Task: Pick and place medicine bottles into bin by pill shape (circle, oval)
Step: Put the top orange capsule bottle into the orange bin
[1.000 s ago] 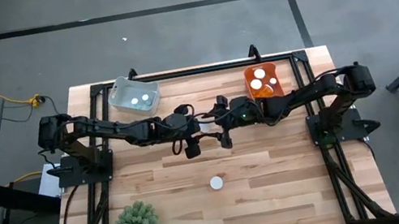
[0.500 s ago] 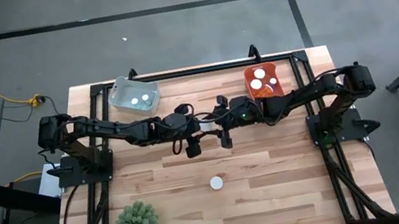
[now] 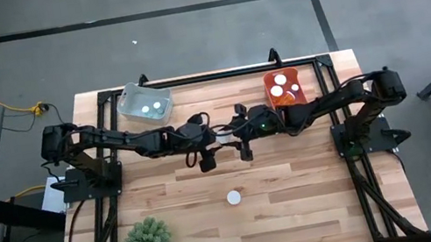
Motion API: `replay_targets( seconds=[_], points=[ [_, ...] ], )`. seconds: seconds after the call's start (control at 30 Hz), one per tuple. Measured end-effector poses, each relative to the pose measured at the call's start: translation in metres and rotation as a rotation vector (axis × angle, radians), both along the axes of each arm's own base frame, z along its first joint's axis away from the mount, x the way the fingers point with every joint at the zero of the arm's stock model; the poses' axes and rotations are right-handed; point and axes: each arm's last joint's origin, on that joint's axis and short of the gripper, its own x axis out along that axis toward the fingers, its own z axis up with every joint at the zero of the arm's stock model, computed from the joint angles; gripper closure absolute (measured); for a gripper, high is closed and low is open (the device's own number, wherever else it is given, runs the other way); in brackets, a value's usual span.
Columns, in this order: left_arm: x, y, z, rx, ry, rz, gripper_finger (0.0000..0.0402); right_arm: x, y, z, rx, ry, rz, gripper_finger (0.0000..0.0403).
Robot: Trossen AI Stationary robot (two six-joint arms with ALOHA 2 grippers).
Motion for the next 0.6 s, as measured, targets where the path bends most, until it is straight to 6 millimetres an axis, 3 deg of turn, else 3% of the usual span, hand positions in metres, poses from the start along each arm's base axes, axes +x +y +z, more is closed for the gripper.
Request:
replay_targets(
  seconds=[0.23, 0.43, 0.6],
  points=[
    [-0.01, 0.0, 0.001, 0.011, 0.081, 0.022, 0.0157, -0.012, -0.001, 0.01, -0.044, 0.057, -0.04, 0.0207],
    [-0.025, 0.001, 0.019, 0.076, 0.089, 0.121, 0.0153, -0.032, -0.001, 0.014, -0.058, 0.196, -0.083, 0.0207],
    [-0.046, -0.002, 0.027, 0.1, -0.031, 0.131, 0.0156, -0.061, -0.012, -0.005, -0.099, 0.228, -0.233, 0.0207]
  ],
)
